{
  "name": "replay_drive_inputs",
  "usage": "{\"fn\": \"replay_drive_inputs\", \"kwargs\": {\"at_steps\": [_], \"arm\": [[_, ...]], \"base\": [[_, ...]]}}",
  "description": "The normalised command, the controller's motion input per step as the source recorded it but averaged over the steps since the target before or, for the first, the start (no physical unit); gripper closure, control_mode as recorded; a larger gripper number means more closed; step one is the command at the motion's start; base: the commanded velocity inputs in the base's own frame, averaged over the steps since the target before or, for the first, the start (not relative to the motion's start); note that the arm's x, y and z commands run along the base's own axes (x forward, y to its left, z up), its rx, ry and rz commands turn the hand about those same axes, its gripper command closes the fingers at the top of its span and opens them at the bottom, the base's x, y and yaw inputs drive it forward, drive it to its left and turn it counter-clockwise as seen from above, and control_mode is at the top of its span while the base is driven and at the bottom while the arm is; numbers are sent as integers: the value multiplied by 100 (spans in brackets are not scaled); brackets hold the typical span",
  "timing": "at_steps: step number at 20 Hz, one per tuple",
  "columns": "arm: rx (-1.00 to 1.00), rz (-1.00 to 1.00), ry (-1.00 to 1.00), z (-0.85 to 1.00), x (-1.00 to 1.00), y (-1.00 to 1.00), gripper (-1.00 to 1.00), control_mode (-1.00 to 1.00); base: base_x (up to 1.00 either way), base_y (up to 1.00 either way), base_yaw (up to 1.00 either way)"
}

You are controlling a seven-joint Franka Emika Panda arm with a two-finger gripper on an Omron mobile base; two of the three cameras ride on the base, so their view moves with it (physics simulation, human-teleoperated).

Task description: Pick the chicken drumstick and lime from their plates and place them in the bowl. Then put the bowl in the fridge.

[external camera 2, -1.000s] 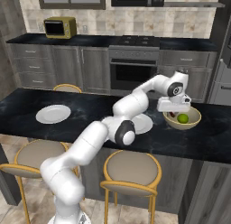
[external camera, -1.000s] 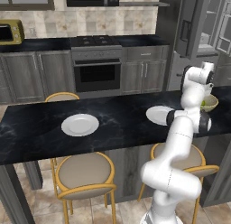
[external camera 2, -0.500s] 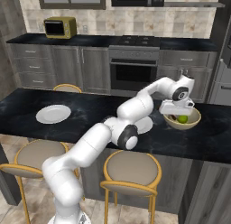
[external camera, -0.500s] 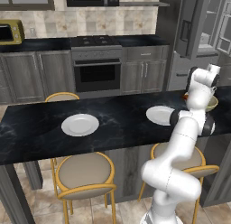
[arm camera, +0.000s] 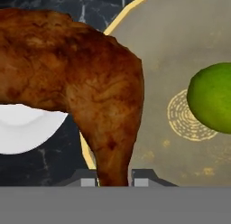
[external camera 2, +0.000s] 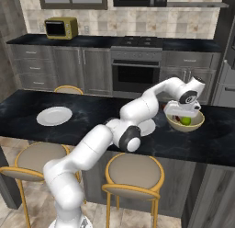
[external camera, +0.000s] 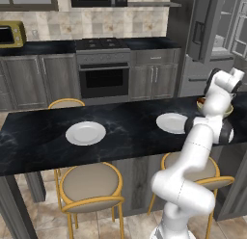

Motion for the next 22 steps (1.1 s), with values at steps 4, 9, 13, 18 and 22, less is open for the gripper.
{"fn": "replay_drive_inputs", "kwargs": {"at_steps": [4,9,13,18,22], "arm": [[14,0,1,29,8,-12,100,-100],[2,0,0,-4,-4,-2,100,-100],[0,0,0,-8,7,-12,100,-100],[-1,-5,0,3,21,-12,100,-100],[-4,-10,0,1,18,-11,100,-100]], "base": [[0,0,0],[0,0,0],[0,0,0],[0,0,0],[0,0,0]]}}
